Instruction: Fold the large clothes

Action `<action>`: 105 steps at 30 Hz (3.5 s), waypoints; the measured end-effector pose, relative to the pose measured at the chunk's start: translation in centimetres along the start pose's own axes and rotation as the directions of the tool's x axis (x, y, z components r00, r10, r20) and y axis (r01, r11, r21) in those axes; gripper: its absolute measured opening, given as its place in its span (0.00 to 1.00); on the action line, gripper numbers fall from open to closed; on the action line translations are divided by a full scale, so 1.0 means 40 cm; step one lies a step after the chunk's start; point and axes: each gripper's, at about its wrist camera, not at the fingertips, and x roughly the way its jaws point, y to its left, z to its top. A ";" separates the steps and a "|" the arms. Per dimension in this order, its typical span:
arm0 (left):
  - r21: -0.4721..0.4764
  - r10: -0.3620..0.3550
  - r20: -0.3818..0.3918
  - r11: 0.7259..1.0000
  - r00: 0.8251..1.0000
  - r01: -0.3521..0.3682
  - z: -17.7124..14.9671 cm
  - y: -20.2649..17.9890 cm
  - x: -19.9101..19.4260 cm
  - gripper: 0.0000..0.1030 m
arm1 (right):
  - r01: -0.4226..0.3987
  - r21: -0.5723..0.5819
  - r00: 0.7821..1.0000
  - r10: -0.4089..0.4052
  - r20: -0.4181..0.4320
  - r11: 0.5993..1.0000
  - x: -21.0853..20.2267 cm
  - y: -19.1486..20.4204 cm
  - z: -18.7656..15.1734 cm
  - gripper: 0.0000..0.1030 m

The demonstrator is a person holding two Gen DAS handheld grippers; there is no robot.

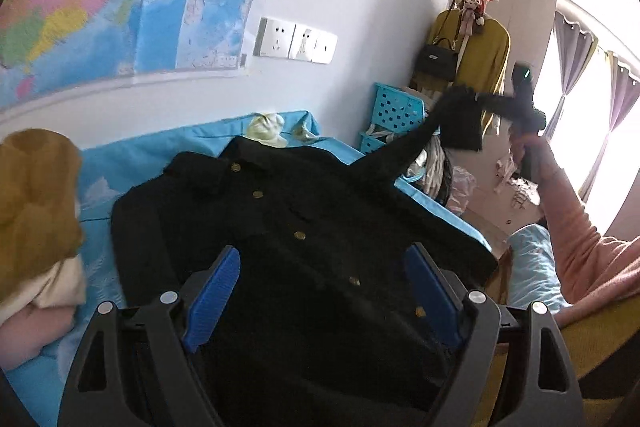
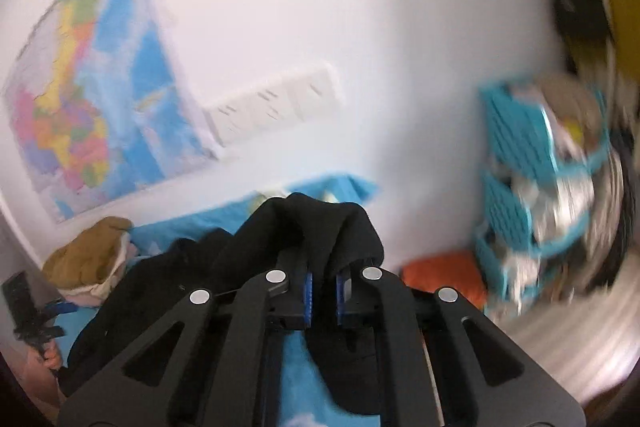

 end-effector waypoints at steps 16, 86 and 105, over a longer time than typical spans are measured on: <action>-0.095 -0.031 0.014 0.995 0.999 0.032 0.010 0.108 -0.034 0.84 | -0.434 -0.314 0.797 0.197 -0.570 0.845 0.460 0.670 -0.199 0.85; -0.048 0.293 -0.338 0.944 0.894 -0.328 0.109 0.304 0.141 0.62 | 0.015 -0.031 0.943 -0.025 -0.333 0.999 0.536 0.120 -0.246 0.49; -0.176 0.185 -0.373 0.948 0.909 -0.265 -0.199 0.229 -0.089 0.11 | -0.584 -0.364 0.731 0.275 -0.625 0.726 0.609 0.821 -0.480 0.41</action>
